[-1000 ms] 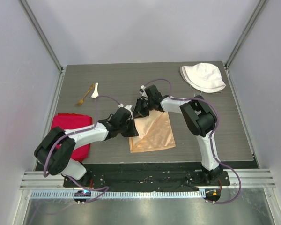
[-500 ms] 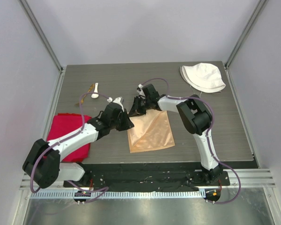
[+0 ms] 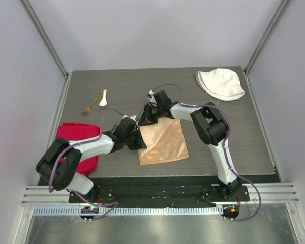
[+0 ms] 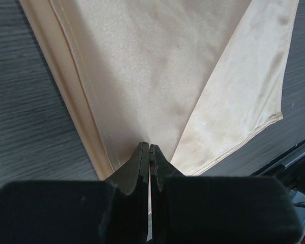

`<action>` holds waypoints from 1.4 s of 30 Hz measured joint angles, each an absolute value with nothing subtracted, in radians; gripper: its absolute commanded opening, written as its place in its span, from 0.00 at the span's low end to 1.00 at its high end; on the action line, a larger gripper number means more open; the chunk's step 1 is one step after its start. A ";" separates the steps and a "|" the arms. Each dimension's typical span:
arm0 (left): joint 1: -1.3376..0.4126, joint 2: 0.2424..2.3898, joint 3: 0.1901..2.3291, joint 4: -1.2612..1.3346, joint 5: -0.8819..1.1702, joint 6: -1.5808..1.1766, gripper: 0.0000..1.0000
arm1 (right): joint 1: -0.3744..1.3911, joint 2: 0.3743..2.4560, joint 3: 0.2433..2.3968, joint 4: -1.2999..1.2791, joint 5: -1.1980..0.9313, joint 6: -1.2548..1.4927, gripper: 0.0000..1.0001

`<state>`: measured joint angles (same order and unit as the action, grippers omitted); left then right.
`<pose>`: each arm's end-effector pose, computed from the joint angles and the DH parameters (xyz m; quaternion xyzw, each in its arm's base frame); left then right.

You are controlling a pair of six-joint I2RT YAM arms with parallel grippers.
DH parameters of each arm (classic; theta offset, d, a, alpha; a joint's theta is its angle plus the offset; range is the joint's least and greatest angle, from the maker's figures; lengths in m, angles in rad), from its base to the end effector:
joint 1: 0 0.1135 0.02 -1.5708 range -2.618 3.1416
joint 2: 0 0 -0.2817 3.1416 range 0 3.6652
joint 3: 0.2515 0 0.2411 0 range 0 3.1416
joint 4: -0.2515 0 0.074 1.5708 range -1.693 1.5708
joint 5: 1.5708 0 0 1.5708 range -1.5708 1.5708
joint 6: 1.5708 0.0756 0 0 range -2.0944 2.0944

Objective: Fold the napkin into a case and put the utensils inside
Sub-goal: Fold the top corner of the square-folded napkin at the center of the board, then smooth out the upper triangle-folded napkin at the center of the board.

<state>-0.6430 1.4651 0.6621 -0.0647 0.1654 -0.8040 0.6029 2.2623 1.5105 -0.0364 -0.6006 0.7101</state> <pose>0.2260 -0.1849 0.1540 -0.0469 0.9349 -0.2853 0.2059 0.3937 0.3229 0.1181 -0.0653 0.8878 0.4390 0.1217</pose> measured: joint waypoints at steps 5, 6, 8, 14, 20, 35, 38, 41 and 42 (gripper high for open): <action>-0.643 1.452 0.593 -0.030 0.186 -0.812 0.03 | 0.603 2.267 1.517 -0.039 -0.603 0.710 0.17; -0.643 1.443 0.574 -0.021 0.193 -0.818 0.03 | 0.603 2.267 1.517 -0.039 -0.603 0.709 0.16; -0.643 1.415 0.541 0.007 0.204 -0.829 0.03 | 0.603 2.267 1.517 -0.041 -0.604 0.708 0.17; -0.644 1.359 0.439 0.100 0.248 -0.870 0.03 | 0.603 2.267 1.517 -0.042 -0.605 0.706 0.16; -0.649 1.292 0.375 0.140 0.265 -0.902 0.03 | 0.603 2.267 1.517 -0.043 -0.605 0.706 0.16; -0.685 1.226 0.277 0.206 0.264 -0.960 0.03 | 0.609 2.276 1.534 -0.062 -0.607 0.705 0.16; -0.711 1.226 0.266 0.228 0.261 -0.967 0.03 | 0.612 2.278 1.534 -0.062 -0.613 0.705 0.16; -0.715 1.222 0.258 0.237 0.259 -0.973 0.03 | 0.614 2.278 1.535 -0.064 -0.614 0.705 0.16; -0.715 1.214 0.253 0.237 0.255 -0.977 0.03 | 0.614 2.278 1.536 -0.064 -0.615 0.705 0.16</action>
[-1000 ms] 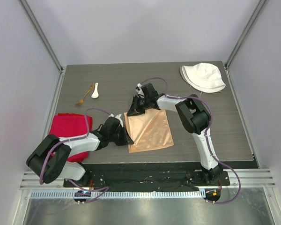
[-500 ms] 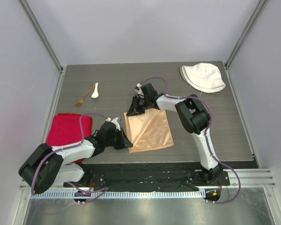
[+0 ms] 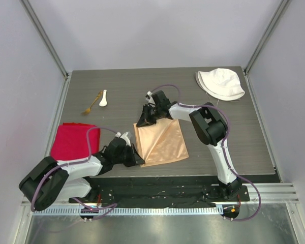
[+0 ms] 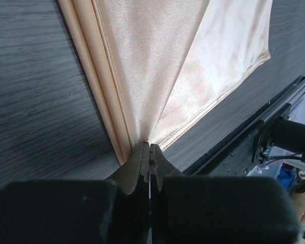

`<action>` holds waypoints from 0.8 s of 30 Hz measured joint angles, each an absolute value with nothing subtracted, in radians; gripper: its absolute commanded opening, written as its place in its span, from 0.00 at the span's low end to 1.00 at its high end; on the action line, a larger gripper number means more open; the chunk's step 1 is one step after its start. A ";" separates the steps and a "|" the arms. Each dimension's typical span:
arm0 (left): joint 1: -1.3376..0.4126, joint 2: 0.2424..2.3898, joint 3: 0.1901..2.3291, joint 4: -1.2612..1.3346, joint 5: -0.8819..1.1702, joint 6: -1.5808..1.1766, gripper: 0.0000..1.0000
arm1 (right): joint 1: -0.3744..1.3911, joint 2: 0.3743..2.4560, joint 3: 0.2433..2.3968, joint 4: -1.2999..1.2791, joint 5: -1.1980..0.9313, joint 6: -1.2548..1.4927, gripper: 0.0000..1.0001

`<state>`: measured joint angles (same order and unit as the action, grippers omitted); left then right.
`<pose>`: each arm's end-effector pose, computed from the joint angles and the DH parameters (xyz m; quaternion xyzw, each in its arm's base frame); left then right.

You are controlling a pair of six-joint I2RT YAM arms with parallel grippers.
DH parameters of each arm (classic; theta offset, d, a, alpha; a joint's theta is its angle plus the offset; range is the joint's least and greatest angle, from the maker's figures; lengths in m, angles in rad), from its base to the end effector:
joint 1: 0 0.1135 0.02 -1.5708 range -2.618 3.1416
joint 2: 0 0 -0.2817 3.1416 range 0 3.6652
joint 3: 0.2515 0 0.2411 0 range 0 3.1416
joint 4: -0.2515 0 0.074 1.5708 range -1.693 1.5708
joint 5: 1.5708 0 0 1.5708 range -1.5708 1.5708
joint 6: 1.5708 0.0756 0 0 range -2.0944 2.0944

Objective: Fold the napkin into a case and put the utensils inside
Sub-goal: Smooth out the upper triangle-folded napkin at the center of the board.

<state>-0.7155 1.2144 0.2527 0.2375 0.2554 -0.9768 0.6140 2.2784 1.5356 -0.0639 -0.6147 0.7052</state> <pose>0.1496 -0.1553 0.1228 -0.0659 0.9034 -0.3820 0.1831 0.3914 0.3292 0.1158 -0.0724 0.8886 0.4396 0.1088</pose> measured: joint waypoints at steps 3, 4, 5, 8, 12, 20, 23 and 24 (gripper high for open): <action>-0.716 1.182 0.231 0.236 0.244 -0.985 0.03 | 0.614 2.279 1.536 -0.065 -0.616 0.705 0.16; -0.716 1.172 0.223 0.236 0.239 -0.988 0.03 | 0.614 2.279 1.538 -0.068 -0.616 0.705 0.16; -0.717 1.159 0.214 0.236 0.235 -0.992 0.03 | 0.614 2.281 1.541 -0.070 -0.616 0.705 0.16; -0.718 1.130 0.192 0.237 0.228 -0.996 0.03 | 0.616 2.286 1.547 -0.072 -0.617 0.706 0.16; -0.718 1.101 0.163 0.253 0.224 -1.010 0.02 | 0.618 2.289 1.552 -0.077 -0.622 0.705 0.16; -0.752 1.018 0.137 0.206 0.179 -1.037 0.02 | 0.621 2.296 1.562 -0.083 -0.632 0.706 0.16; -0.777 0.973 0.139 0.146 0.149 -1.047 0.02 | 0.621 2.296 1.562 -0.085 -0.636 0.705 0.16; -0.790 0.953 0.142 0.116 0.134 -1.049 0.02 | 0.621 2.296 1.562 -0.086 -0.638 0.705 0.16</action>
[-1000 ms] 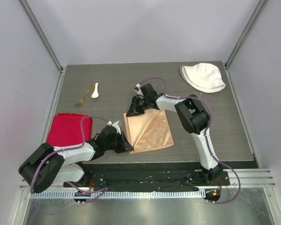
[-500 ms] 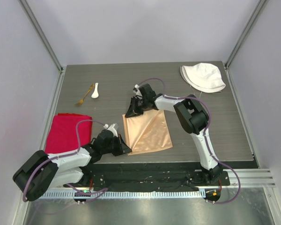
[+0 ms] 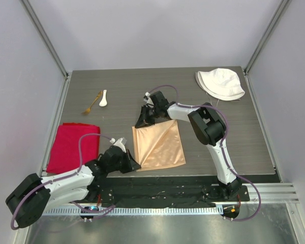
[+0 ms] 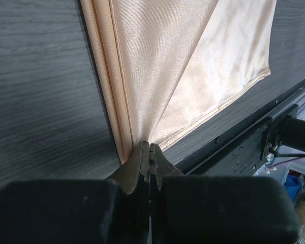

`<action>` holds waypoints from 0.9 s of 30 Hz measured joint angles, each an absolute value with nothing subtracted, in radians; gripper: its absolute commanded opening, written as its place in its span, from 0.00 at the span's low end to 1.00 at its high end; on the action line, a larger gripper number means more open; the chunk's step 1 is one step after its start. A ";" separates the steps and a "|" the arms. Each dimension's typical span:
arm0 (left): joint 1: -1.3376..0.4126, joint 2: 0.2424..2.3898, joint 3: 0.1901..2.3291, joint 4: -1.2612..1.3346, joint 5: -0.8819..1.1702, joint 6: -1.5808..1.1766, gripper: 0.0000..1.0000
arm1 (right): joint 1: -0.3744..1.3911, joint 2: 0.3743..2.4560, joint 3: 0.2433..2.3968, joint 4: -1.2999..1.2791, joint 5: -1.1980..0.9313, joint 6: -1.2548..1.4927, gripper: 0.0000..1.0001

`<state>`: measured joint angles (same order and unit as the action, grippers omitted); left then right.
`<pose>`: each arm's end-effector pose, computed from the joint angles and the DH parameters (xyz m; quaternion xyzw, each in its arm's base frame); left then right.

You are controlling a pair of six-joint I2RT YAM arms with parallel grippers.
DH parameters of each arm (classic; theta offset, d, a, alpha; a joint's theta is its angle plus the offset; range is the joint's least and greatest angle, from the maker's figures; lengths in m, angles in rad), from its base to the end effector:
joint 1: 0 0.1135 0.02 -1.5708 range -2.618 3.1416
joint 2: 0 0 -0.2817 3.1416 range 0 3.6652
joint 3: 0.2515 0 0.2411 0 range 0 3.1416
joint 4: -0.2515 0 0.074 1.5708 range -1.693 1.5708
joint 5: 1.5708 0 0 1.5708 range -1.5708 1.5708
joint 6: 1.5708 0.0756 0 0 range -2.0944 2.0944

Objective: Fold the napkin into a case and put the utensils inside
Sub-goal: Smooth out the upper triangle-folded napkin at the center of the board.

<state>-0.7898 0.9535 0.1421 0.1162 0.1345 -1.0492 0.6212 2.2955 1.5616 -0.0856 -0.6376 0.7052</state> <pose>0.1164 -0.1318 0.1198 -0.0886 0.8997 -0.3733 0.2080 0.3904 0.3348 0.1141 -0.0778 0.8874 0.4442 0.0950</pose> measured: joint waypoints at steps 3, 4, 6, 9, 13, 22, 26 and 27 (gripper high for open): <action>-0.837 0.894 0.150 0.026 0.097 -1.065 0.06 | 0.621 2.296 1.564 -0.086 -0.631 0.703 0.16; -0.853 0.870 0.150 -0.002 0.085 -1.071 0.08 | 0.621 2.298 1.567 -0.088 -0.631 0.702 0.16; -0.875 0.828 0.150 -0.059 0.072 -1.087 0.13 | 0.621 2.300 1.571 -0.090 -0.625 0.697 0.16; -0.891 0.749 0.149 -0.147 0.061 -1.104 0.21 | 0.621 2.305 1.583 -0.098 -0.623 0.689 0.16; -0.893 0.663 0.174 -0.274 0.012 -1.096 0.30 | 0.621 2.305 1.590 -0.107 -0.617 0.683 0.18; -0.892 0.704 0.413 -0.382 -0.115 -1.023 0.35 | 0.599 2.250 1.636 -0.257 -0.516 0.626 0.47; -0.863 0.843 0.522 -0.339 -0.120 -0.966 0.16 | 0.550 2.106 1.551 -0.285 -0.480 0.588 0.49; -0.842 0.889 0.544 -0.316 -0.105 -0.957 0.13 | 0.530 2.050 1.502 -0.282 -0.480 0.583 0.50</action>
<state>-0.8421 0.8890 0.5442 -0.3161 -0.1047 -0.9565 0.5304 2.0502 1.5017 -0.2825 -0.4801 0.5835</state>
